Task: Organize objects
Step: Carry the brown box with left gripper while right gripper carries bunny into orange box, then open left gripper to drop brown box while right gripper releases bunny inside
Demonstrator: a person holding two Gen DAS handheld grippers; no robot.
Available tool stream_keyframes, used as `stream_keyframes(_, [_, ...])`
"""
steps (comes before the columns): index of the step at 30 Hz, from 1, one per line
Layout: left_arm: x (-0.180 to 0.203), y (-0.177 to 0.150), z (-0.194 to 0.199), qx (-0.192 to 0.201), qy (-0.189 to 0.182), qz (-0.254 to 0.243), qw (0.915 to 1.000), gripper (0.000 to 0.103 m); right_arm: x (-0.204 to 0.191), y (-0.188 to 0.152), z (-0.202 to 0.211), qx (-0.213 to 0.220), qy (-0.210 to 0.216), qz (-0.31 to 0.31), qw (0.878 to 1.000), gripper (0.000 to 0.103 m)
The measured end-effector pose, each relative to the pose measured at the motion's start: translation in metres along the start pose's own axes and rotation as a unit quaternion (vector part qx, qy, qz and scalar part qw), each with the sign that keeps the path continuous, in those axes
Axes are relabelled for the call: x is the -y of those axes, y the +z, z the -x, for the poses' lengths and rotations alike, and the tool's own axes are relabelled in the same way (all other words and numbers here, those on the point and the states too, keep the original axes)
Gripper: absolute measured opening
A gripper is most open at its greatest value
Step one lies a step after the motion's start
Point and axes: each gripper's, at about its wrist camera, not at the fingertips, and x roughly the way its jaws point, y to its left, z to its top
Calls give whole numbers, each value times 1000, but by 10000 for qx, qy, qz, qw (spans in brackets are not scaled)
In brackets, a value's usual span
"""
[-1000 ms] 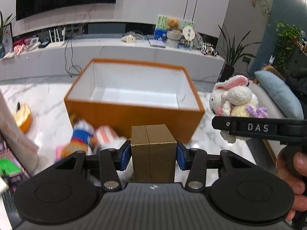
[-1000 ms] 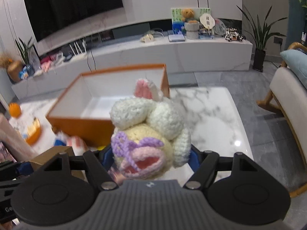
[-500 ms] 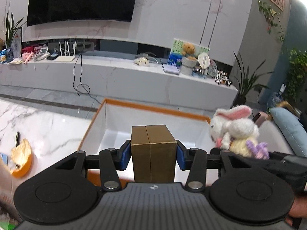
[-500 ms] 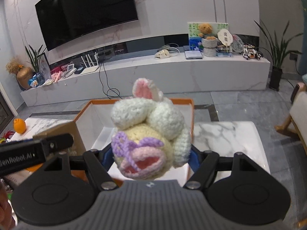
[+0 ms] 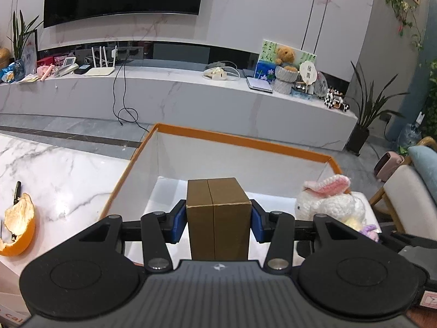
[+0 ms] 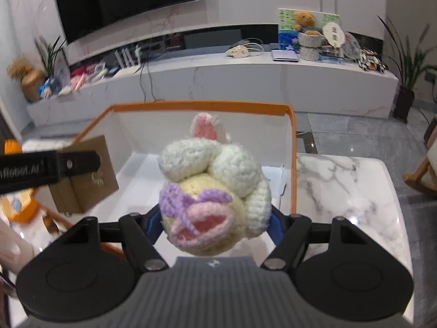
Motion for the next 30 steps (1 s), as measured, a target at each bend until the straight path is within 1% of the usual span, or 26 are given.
stream_keyframes(3, [-3,-2,-3,-129,68,88,9999,54,2,1,-1,-240,-321,190,9990,74])
stream_keyframes(5, [-5,-3,-6,-255,71,145,9995,53,7,1,0,-467,-410,209,9978,74])
stream_keyframes(7, [-3,-3,-9,-359,50,107,9993,53,16,4,2,-569,-338,155,9977,74])
stream_keyframes(10, [-1,-4,-16,-443,54,80,9990,53,31,6,5,-534,-165,10,9984,74])
stream_keyframes(13, [-1,-6,-29,-608,117,75,9981,53,34,7,5,-523,-182,14,9985,74])
stream_keyframes(15, [0,-9,-39,-906,304,38,9954,53,32,9,-1,-581,-122,-22,9982,74])
stream_keyframes(17, [6,-13,-40,-977,466,-226,9939,53,25,7,-5,-605,-89,21,9981,74])
stream_keyframes(18, [9,-14,-39,-1030,520,-260,9930,53,20,6,-9,-637,-116,99,9979,74])
stream_keyframes(19, [10,-15,-37,-1074,527,-252,9925,53,16,6,-12,-649,-118,153,9977,75])
stream_keyframes(22, [15,-18,-32,-1220,492,-356,9907,53,5,4,-19,-626,-316,397,9967,76])
stream_keyframes(25, [15,-19,-29,-1361,419,-342,9892,52,2,7,-20,-656,-211,458,9966,76])
stream_keyframes(26, [13,-18,-28,-1359,384,-296,9895,51,1,7,-20,-657,-170,486,9965,75])
stream_keyframes(27, [10,-17,-28,-1332,362,-229,9902,46,-1,6,-21,-667,-77,518,9964,75])
stream_keyframes(29, [2,-14,-32,-1286,359,-105,9910,45,-3,4,-21,-612,102,512,9968,74])
stream_keyframes(30, [-2,-13,-35,-1320,373,-58,9905,44,-6,3,-21,-604,100,535,9967,73])
